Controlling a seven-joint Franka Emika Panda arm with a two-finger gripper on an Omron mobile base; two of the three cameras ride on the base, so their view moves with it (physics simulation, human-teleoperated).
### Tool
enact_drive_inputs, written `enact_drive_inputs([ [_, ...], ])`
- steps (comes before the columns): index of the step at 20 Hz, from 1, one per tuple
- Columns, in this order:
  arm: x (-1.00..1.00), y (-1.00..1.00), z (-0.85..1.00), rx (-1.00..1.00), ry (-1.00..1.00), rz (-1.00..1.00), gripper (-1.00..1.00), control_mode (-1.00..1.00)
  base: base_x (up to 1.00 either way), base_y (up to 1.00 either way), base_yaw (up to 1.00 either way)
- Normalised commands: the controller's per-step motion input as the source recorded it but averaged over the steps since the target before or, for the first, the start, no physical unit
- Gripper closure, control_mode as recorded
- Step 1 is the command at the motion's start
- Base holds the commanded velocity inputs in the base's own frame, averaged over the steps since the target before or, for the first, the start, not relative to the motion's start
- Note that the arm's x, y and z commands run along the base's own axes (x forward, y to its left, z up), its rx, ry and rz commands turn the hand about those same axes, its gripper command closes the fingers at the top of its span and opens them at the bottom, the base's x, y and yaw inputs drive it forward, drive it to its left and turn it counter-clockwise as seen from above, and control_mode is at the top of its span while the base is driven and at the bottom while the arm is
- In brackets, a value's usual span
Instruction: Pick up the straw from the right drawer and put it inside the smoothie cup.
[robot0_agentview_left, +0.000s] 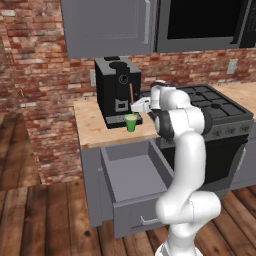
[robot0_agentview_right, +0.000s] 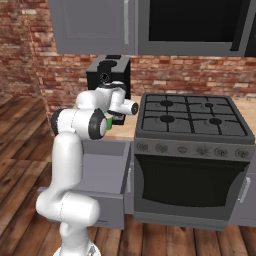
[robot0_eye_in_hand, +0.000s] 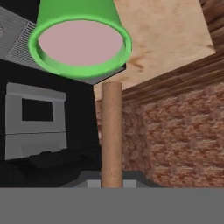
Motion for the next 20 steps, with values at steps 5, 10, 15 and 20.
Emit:
enact_drive_inputs([
  [5,0.23,0.02,-0.17,0.0,0.0,0.0,1.0,-1.0,0.0,0.0,0.0],
  [10,0.19,0.01,-0.25,0.0,0.0,0.0,1.0,-1.0,0.0,0.0,0.0],
  [15,0.16,0.01,-0.22,0.0,0.0,0.0,1.0,-1.0,0.0,0.0,0.0],
  [20,0.17,0.02,-0.14,0.0,0.0,0.0,1.0,-1.0,0.0,0.0,0.0],
])
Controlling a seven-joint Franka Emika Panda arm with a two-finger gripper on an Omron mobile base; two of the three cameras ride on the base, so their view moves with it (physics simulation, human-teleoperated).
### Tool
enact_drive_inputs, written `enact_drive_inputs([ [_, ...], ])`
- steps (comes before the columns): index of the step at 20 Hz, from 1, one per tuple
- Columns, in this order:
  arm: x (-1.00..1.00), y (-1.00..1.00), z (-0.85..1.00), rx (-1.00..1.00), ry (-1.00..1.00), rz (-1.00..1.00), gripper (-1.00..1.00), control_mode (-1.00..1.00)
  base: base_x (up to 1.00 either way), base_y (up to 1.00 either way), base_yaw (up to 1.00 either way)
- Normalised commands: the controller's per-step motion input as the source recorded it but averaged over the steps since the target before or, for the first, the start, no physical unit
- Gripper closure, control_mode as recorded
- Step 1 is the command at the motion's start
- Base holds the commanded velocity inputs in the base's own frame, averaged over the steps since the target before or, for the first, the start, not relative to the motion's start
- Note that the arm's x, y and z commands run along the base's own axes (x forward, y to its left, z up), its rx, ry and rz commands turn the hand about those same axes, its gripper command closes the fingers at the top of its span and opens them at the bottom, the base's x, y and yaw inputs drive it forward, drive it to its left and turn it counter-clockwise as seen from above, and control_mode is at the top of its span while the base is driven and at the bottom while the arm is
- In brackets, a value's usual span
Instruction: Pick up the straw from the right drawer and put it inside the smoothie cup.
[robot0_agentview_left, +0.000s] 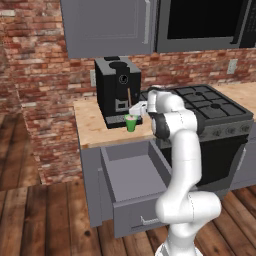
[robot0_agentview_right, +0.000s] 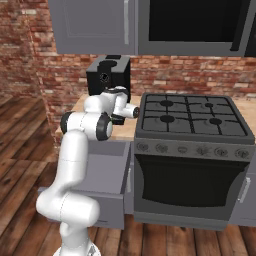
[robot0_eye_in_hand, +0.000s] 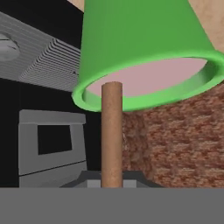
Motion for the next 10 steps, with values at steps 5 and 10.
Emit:
enact_drive_inputs([
  [5,0.15,0.06,-0.1,0.0,0.0,0.0,1.0,-1.0,0.0,0.0,0.0],
  [10,0.15,0.08,-0.07,0.0,0.0,0.0,1.0,-1.0,0.0,0.0,0.0],
])
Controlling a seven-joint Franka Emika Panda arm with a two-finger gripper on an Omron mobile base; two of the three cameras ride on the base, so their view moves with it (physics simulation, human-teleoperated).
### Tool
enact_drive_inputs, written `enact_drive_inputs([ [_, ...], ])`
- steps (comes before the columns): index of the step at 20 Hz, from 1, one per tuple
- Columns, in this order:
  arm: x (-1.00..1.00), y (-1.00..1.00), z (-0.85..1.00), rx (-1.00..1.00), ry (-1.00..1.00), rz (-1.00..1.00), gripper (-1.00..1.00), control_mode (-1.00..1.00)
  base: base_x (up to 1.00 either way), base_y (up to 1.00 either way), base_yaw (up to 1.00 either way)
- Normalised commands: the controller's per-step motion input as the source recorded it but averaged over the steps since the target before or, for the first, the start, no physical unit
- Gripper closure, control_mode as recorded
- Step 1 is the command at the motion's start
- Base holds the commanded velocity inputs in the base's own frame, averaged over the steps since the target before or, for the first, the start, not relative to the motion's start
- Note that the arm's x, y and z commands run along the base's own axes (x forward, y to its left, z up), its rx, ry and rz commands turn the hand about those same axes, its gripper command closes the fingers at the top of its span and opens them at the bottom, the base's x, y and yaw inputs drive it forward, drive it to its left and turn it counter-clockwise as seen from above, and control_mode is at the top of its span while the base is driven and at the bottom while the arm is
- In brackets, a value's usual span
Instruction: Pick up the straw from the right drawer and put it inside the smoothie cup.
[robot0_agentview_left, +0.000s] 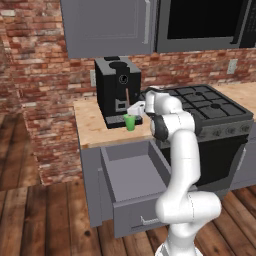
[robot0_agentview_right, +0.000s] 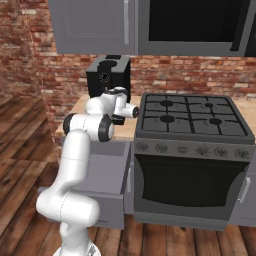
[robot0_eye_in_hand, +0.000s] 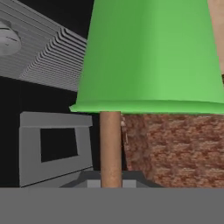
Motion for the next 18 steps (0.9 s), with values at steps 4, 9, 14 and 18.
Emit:
enact_drive_inputs([
  [4,0.09,0.02,-0.1,0.0,0.0,0.0,1.0,-1.0,0.0,0.0,0.0],
  [9,-0.02,-0.02,-0.02,0.0,0.0,0.0,1.0,-1.0,0.0,0.0,0.0],
  [14,-0.3,-0.16,0.0,0.0,0.0,0.0,1.0,-1.0,0.0,0.0,0.0],
  [18,-0.45,-0.09,0.0,0.0,0.0,0.0,1.0,-1.0,0.0,0.0,0.0],
])
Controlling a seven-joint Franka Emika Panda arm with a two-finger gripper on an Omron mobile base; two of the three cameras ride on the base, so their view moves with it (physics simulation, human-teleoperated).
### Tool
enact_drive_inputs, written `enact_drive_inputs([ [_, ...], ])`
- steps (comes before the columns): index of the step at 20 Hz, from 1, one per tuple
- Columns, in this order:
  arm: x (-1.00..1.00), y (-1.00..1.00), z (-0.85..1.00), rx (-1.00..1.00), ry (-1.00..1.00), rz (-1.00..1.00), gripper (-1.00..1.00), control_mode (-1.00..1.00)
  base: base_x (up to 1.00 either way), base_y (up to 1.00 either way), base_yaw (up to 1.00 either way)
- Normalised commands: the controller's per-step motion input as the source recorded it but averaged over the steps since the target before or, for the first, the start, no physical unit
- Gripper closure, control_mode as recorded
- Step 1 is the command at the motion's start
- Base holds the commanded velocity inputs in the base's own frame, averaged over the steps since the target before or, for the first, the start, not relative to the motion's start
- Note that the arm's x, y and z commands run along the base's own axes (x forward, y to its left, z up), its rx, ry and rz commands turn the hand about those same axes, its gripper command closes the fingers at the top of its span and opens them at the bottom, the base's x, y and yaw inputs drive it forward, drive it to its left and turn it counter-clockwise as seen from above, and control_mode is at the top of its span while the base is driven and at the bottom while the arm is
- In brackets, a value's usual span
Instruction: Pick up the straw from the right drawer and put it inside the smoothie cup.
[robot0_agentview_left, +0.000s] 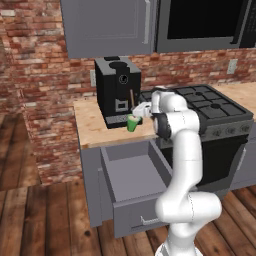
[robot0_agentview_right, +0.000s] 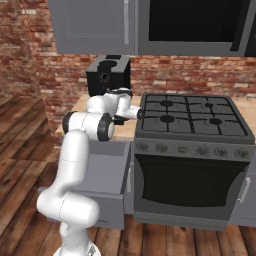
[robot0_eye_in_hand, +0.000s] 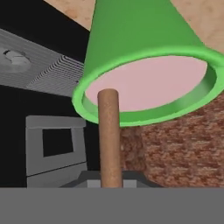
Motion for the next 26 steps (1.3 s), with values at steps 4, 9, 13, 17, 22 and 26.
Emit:
enact_drive_inputs([
  [4,-0.34,0.0,0.0,0.0,0.0,0.0,1.0,-1.0,0.0,0.0,0.0],
  [9,-0.02,0.12,0.0,0.0,0.0,0.0,-1.0,-1.0,0.0,0.0,0.0],
  [13,0.0,0.22,0.0,0.0,0.0,0.0,-1.0,-1.0,0.0,0.0,0.0],
  [17,0.0,0.11,0.0,0.0,0.0,0.0,-1.0,-1.0,0.0,0.0,0.0],
  [22,0.0,0.0,0.02,0.0,0.0,0.0,-1.0,-1.0,0.0,0.0,0.0],
  [26,-0.06,0.0,0.11,0.0,0.0,0.0,-1.0,-1.0,0.0,0.0,0.0],
])
